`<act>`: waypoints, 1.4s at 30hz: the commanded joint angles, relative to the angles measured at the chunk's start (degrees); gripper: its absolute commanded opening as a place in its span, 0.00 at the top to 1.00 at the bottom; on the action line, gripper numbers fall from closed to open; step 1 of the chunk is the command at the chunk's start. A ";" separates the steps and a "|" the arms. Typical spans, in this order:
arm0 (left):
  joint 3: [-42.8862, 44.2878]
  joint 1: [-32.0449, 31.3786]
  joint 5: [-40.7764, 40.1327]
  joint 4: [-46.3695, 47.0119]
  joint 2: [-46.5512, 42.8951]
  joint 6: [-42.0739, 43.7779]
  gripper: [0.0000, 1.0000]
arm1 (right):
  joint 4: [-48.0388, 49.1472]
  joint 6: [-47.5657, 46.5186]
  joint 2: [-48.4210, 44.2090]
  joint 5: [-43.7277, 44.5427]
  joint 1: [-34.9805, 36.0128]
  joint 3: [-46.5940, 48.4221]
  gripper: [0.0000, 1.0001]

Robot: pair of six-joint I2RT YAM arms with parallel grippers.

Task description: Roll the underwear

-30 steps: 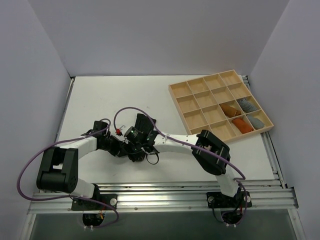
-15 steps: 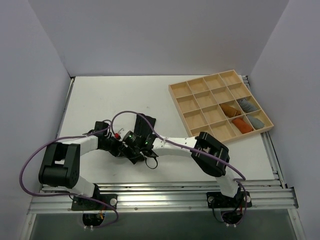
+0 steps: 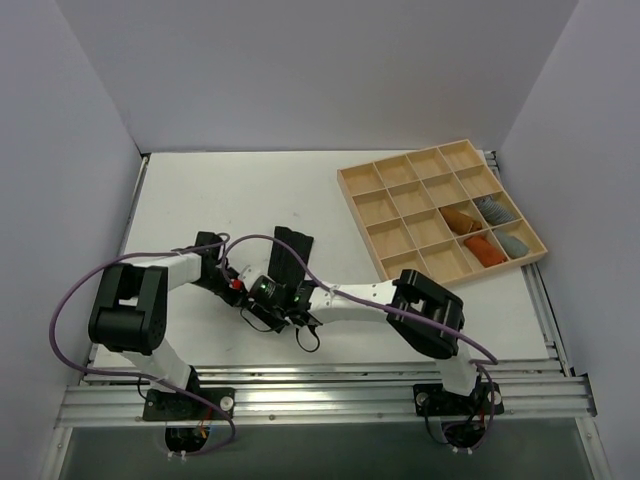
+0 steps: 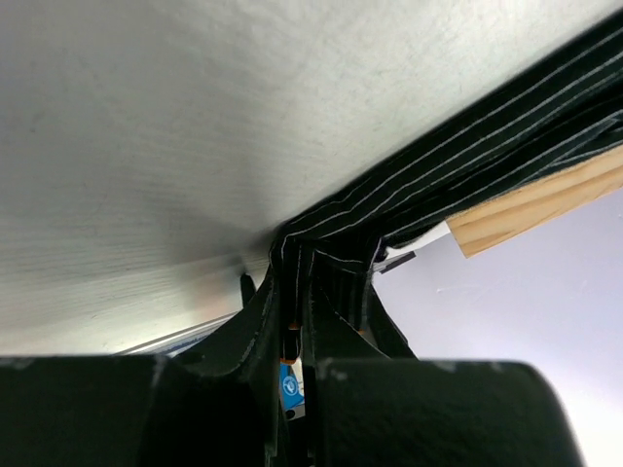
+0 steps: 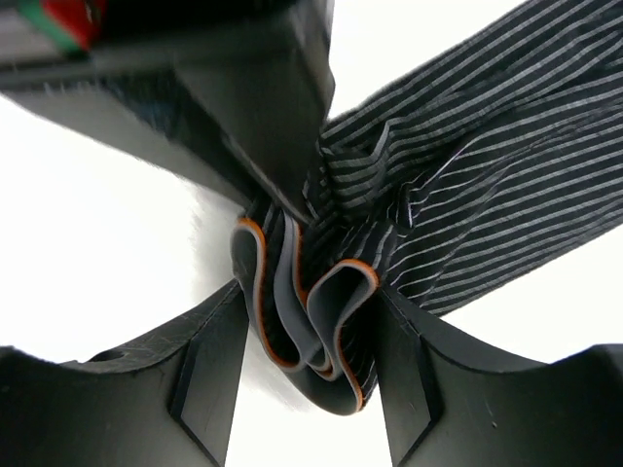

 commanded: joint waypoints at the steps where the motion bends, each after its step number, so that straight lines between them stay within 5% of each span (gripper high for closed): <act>1: 3.36 0.19 0.35 -4.07 1.68 2.98 0.98 | -3.17 -2.14 -2.65 4.08 0.76 -1.96 0.53; 4: 4.16 0.10 0.70 -4.69 2.29 3.25 0.98 | -3.08 -2.58 -2.48 4.70 1.11 -2.05 0.58; 11: 7.05 0.36 -0.17 -5.83 1.50 4.21 0.93 | -3.60 -4.07 -1.78 0.14 2.09 2.59 0.92; 15: 12.41 1.15 -5.26 -12.58 1.67 10.87 0.73 | -5.37 -1.89 0.07 -7.06 0.51 6.73 0.96; 21: 14.44 4.22 -10.54 -17.61 0.46 14.58 0.57 | -3.88 4.01 0.51 -25.16 -8.61 6.31 1.00; 42: 5.65 4.58 -3.52 -2.32 -10.71 14.85 0.47 | 4.91 15.61 8.16 -55.59 -18.92 5.51 1.00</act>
